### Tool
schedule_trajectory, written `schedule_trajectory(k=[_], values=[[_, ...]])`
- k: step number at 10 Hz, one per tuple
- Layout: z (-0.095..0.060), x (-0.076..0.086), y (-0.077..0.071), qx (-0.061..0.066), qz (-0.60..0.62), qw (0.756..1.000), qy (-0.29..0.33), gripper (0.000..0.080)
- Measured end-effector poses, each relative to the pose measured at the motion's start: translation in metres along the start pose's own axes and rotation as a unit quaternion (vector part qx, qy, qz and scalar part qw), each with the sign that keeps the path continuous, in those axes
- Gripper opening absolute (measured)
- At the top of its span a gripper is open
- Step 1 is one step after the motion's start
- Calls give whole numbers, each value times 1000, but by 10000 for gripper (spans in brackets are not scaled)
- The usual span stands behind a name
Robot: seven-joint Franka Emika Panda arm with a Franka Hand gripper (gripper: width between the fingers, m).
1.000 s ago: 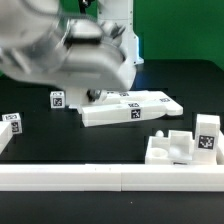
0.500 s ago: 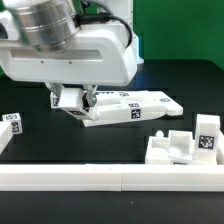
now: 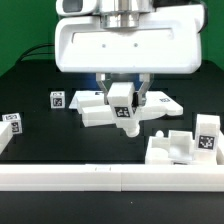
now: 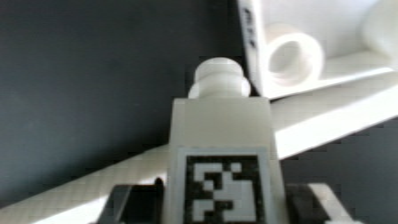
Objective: Assemble chair
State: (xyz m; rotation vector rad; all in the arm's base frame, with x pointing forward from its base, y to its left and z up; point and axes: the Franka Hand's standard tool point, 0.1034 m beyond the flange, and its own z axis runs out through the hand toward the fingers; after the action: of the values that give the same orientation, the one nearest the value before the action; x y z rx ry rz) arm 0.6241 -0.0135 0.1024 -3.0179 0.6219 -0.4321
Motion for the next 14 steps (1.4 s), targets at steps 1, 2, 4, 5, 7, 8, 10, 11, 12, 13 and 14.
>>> schedule_trajectory(k=[1, 2, 4, 5, 7, 8, 10, 11, 12, 13, 14], values=[[0, 2, -3, 3, -7, 999, 44, 284], [2, -4, -6, 2, -16, 998, 66, 284], [-1, -19, -35, 1, -58, 996, 73, 284], [-1, -17, -38, -1, -72, 994, 84, 284], [1, -18, -35, -2, -69, 994, 80, 284], [2, -18, -34, -3, -70, 994, 81, 284], [10, -20, -36, -8, -88, 991, 103, 284], [12, -21, -39, -13, -100, 989, 104, 284], [13, -20, -37, -17, -108, 988, 105, 284], [13, -18, -38, -17, -108, 988, 106, 284], [15, -22, -43, -16, -108, 988, 105, 284]])
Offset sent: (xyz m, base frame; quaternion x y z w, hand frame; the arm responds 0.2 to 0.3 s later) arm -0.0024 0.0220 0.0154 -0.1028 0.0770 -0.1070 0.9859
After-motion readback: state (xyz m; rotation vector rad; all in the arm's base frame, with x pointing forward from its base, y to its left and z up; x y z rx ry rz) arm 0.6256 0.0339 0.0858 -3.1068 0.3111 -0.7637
